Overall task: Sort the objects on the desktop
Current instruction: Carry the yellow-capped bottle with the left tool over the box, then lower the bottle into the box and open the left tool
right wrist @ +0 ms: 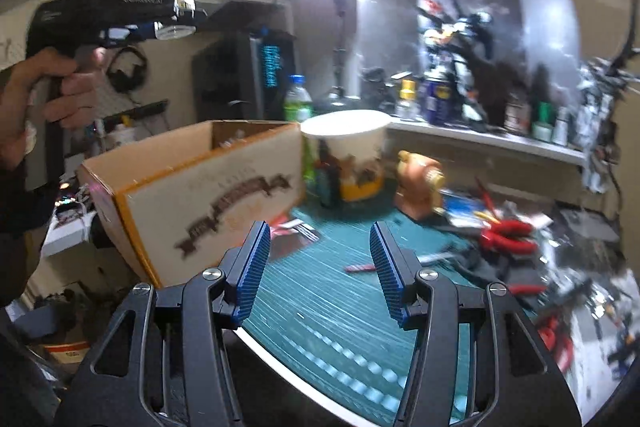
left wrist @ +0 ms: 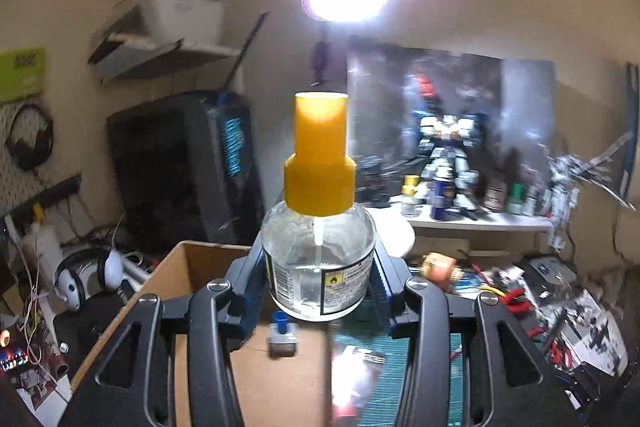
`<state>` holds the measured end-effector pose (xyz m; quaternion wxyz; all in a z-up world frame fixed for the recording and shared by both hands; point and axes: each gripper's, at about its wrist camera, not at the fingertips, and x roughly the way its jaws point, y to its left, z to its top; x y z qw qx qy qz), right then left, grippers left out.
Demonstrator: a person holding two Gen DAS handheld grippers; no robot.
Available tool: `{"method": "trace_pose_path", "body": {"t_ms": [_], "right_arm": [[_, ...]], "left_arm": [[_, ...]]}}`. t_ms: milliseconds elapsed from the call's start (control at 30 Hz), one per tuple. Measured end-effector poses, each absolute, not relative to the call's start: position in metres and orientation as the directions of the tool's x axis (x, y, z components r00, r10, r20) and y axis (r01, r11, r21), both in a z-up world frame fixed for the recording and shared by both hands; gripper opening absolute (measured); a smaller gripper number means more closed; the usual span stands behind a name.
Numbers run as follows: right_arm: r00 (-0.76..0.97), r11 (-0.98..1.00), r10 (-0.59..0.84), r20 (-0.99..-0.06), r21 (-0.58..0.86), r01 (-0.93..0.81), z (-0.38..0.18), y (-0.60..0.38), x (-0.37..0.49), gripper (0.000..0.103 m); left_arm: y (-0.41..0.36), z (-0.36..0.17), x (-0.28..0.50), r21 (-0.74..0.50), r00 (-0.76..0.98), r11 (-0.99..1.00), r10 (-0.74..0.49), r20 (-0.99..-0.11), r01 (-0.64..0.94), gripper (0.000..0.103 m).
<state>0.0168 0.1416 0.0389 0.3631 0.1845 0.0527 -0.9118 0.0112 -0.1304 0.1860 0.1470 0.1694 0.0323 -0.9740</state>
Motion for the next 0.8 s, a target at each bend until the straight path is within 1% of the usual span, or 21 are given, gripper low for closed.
{"method": "trace_pose_path", "body": {"t_ms": [67,167,233,300,367,433,467,533,667,733,800], "right_arm": [[-0.65,-0.711,-0.663,-0.372,0.039,0.702,0.043,0.129,0.011,0.05],[-0.629,-0.689,-0.682,-0.372,0.039,0.724,0.05,0.112,0.0,0.05],[-0.613,-0.673,-0.7,-0.367,0.052,0.738,0.054,0.103,-0.009,0.05],[-0.599,-0.66,-0.715,-0.36,0.064,0.749,0.059,0.095,-0.016,0.05],[-0.597,-0.655,-0.721,-0.353,0.065,0.753,0.06,0.092,-0.02,0.05],[-0.595,-0.652,-0.724,-0.348,0.068,0.755,0.061,0.089,-0.025,0.05],[-0.595,-0.652,-0.725,-0.347,0.07,0.755,0.061,0.088,-0.028,0.05],[-0.596,-0.654,-0.724,-0.348,0.071,0.753,0.061,0.087,-0.032,0.05],[-0.591,-0.656,-0.719,-0.365,0.074,0.751,0.057,0.086,-0.043,0.05],[-0.589,-0.656,-0.717,-0.373,0.077,0.751,0.055,0.085,-0.048,0.05],[-0.587,-0.655,-0.717,-0.375,0.076,0.752,0.055,0.084,-0.052,0.05]], "left_arm": [[-0.156,0.18,0.001,-0.02,-0.881,-0.947,-0.292,-0.373,0.322,0.046],[-0.189,0.165,-0.02,-0.05,-0.851,-0.946,-0.264,-0.454,0.32,0.046],[-0.21,0.148,-0.041,-0.076,-0.814,-0.948,-0.223,-0.536,0.31,0.046],[-0.224,0.131,-0.061,-0.086,-0.779,-0.946,-0.205,-0.593,0.313,0.046],[-0.239,0.106,-0.087,-0.098,-0.708,-0.94,-0.174,-0.685,0.326,0.046],[-0.252,0.082,-0.105,-0.131,-0.64,-0.927,-0.136,-0.756,0.351,0.046],[-0.256,0.071,-0.111,-0.13,-0.612,-0.92,-0.136,-0.779,0.369,0.046],[-0.262,0.047,-0.123,-0.1,-0.549,-0.908,-0.155,-0.822,0.406,0.046],[-0.265,0.0,-0.142,-0.059,-0.391,-0.896,-0.133,-0.911,0.44,0.046],[-0.261,-0.017,-0.147,-0.005,-0.324,-0.893,-0.158,-0.933,0.449,0.046],[-0.258,-0.026,-0.148,0.024,-0.297,-0.885,-0.181,-0.937,0.464,0.046]]}}
